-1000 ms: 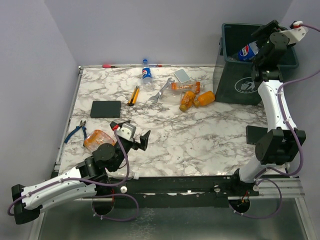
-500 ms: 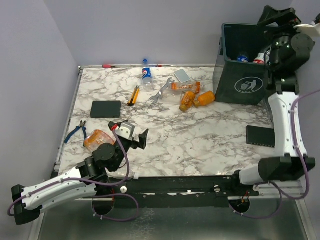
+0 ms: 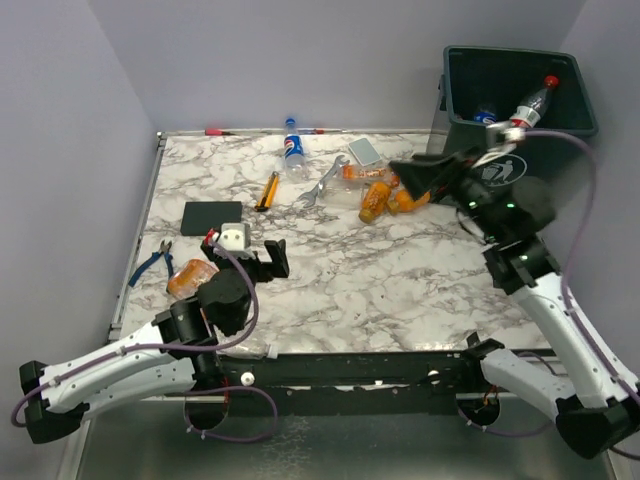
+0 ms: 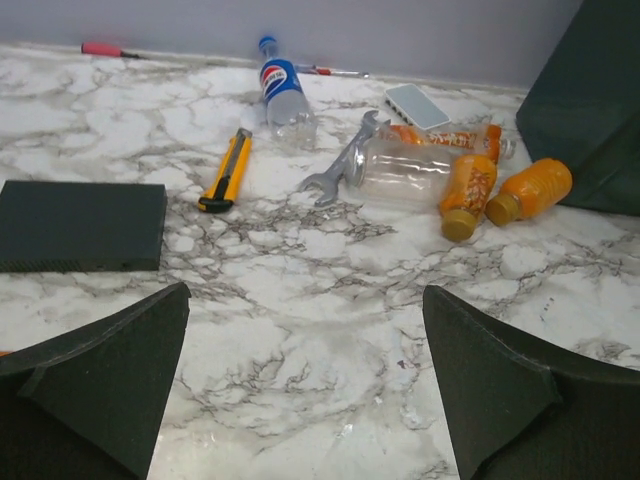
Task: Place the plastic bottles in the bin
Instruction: Pick up the plastic bottle from the corner of the board, then place the plastic bottle in the trash bin.
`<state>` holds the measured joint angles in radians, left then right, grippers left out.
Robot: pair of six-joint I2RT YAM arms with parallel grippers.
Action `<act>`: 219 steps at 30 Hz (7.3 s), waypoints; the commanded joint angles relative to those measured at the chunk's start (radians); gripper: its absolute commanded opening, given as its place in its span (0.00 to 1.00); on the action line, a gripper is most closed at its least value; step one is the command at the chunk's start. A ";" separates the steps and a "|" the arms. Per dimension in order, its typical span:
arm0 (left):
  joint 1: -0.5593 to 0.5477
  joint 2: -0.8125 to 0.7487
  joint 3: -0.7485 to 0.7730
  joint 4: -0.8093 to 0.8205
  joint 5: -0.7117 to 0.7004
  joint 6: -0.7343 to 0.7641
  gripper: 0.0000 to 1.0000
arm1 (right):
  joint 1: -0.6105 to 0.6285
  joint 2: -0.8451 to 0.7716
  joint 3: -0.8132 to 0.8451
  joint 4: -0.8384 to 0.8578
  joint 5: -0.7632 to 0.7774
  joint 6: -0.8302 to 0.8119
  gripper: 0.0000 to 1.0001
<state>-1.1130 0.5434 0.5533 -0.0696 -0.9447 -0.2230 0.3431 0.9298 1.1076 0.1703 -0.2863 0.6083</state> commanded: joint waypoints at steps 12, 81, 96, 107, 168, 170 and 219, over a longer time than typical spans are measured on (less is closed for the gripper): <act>0.234 0.240 0.058 -0.672 0.219 -0.958 0.99 | 0.384 0.190 -0.521 0.015 -0.117 0.014 0.96; 0.244 -0.052 0.038 -0.553 -0.102 -0.515 0.99 | 1.088 0.833 -0.220 0.118 0.433 -0.458 0.19; 0.244 0.036 0.259 -0.052 0.536 0.342 0.99 | 1.076 0.240 -0.036 -0.926 0.573 -0.147 0.00; 0.231 0.299 0.681 -0.675 1.242 0.708 0.99 | 1.074 0.164 0.181 -1.295 0.469 -0.099 0.00; 0.157 0.229 0.133 0.306 1.287 -0.011 0.07 | 1.075 -0.135 0.165 -0.384 0.711 -0.369 0.92; 0.157 0.227 0.049 0.496 1.243 -0.193 0.07 | 1.074 -0.203 -0.020 -0.137 0.732 -0.404 0.93; 0.142 0.161 -0.039 0.627 1.197 -0.303 0.12 | 0.967 0.194 0.167 -0.245 0.847 -0.171 0.05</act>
<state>-0.9642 0.7235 0.4992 0.5327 0.2539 -0.5640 1.3109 1.1118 1.2594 -0.0284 0.6163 0.3683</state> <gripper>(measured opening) 0.625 0.287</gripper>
